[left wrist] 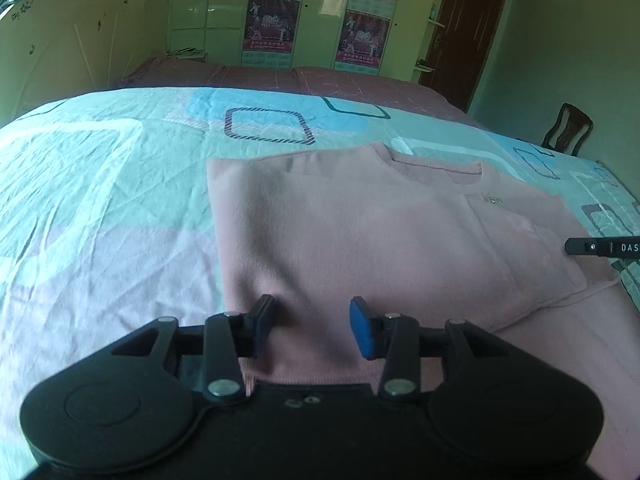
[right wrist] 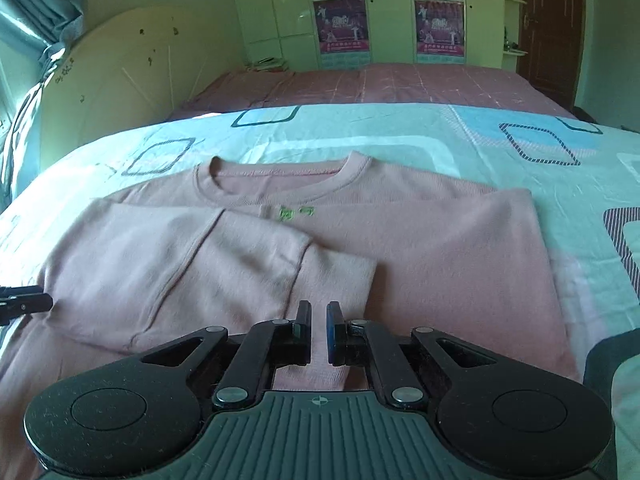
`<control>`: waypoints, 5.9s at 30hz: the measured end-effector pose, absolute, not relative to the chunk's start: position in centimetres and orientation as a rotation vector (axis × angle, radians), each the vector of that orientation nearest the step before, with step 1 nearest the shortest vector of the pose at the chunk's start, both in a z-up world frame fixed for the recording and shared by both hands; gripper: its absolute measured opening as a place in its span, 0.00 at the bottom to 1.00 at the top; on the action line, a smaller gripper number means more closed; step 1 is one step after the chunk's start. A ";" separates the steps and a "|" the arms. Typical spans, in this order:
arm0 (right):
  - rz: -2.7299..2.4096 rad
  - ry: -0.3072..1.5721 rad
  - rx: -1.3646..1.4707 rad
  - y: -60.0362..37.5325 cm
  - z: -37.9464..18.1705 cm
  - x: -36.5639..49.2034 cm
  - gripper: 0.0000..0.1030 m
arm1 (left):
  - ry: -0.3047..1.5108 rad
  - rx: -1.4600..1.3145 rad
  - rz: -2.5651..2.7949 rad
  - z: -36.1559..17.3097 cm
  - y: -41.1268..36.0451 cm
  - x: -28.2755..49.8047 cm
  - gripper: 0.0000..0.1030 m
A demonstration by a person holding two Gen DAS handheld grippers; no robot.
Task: Fold small clothes
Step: 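Withdraw both grippers and move them to the sweatshirt hem, then grasp the hem with the left gripper while the right gripper grasps the hem, then lift the hem with both grippers and fold it up toward the collar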
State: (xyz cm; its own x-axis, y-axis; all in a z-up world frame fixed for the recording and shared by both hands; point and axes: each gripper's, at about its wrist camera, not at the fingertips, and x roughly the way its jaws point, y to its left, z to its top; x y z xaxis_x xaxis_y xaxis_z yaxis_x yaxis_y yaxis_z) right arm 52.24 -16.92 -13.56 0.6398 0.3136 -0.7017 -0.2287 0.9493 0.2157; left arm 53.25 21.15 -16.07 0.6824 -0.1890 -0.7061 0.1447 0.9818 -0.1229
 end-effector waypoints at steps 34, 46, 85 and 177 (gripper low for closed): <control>0.403 0.890 -0.036 -11.7 -15.8 54.4 0.05 | 0.742 0.077 -0.168 -18.2 21.1 53.8 0.52; 0.306 0.892 0.055 -15.4 -16.1 50.8 0.64 | 0.732 0.062 -0.143 -17.1 20.7 50.1 0.55; 0.334 0.765 0.207 -27.3 -10.5 35.8 0.56 | 0.715 0.030 0.043 -13.0 15.1 34.3 0.93; 0.318 0.934 0.926 -34.7 -16.1 64.8 0.14 | 0.782 -0.784 -0.148 -17.1 24.6 61.3 0.05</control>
State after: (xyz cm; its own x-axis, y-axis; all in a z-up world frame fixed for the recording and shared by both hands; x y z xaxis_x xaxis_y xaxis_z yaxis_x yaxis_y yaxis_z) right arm 64.76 -34.73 -16.11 0.5832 0.6001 -0.5475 0.1408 0.5891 0.7957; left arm 61.31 24.65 -17.14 0.7147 -0.3953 -0.5770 -0.1570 0.7132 -0.6831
